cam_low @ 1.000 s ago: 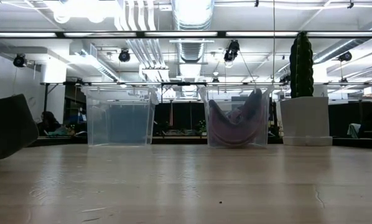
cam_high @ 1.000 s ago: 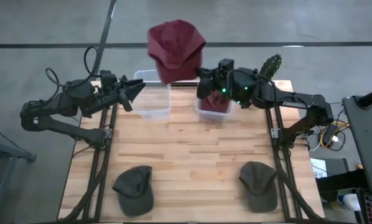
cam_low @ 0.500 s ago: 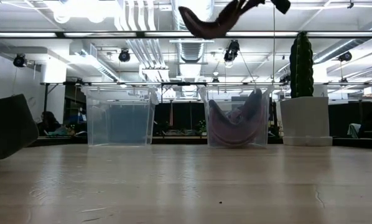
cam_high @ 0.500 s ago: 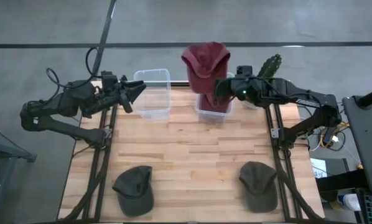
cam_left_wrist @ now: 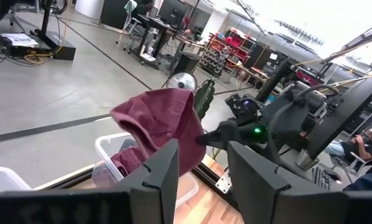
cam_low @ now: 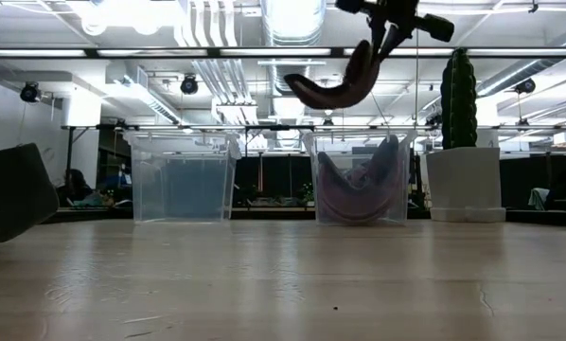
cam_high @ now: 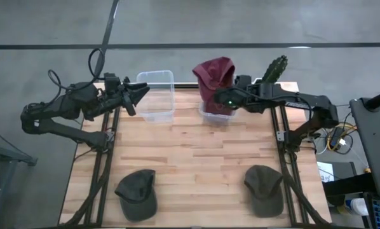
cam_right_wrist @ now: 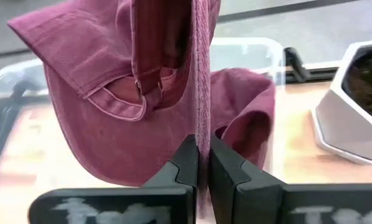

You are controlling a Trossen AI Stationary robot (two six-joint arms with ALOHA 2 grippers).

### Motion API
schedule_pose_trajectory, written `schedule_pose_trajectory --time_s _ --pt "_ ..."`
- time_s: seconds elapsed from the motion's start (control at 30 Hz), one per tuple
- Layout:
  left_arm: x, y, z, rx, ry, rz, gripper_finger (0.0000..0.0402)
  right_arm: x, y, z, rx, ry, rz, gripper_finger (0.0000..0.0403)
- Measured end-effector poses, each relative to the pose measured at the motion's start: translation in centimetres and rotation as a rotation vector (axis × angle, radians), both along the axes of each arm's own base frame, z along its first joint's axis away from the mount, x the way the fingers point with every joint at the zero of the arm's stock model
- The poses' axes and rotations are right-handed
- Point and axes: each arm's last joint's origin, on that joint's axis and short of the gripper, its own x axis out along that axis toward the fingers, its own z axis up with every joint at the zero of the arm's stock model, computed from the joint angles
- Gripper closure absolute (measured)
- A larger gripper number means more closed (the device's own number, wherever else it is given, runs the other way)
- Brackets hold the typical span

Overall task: Pick & Place hat
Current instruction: Put the red cap into the right transparent bin

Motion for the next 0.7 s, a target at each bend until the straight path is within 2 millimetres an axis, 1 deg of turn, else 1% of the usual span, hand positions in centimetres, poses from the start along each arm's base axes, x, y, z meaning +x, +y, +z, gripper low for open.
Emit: schedule_pose_trajectory --time_s 0.27,0.43,0.53,0.7 --pt "0.1 0.0 -0.1 0.0 0.008 0.0 0.0271 0.9 -1.2 -1.4 0.002 0.043 -0.065 0.039" --pt "0.1 0.0 -0.1 0.0 0.009 0.0 0.0271 1.3 -2.0 -2.4 0.039 0.1 -0.08 0.039" --pt "0.1 0.0 -0.1 0.0 0.011 0.0 0.0271 1.3 -2.6 -3.1 0.098 0.133 -0.1 0.039" --pt "0.0 0.0 -0.1 0.0 0.015 0.0 0.0271 1.3 -3.2 -3.7 0.153 0.151 -0.105 0.039"
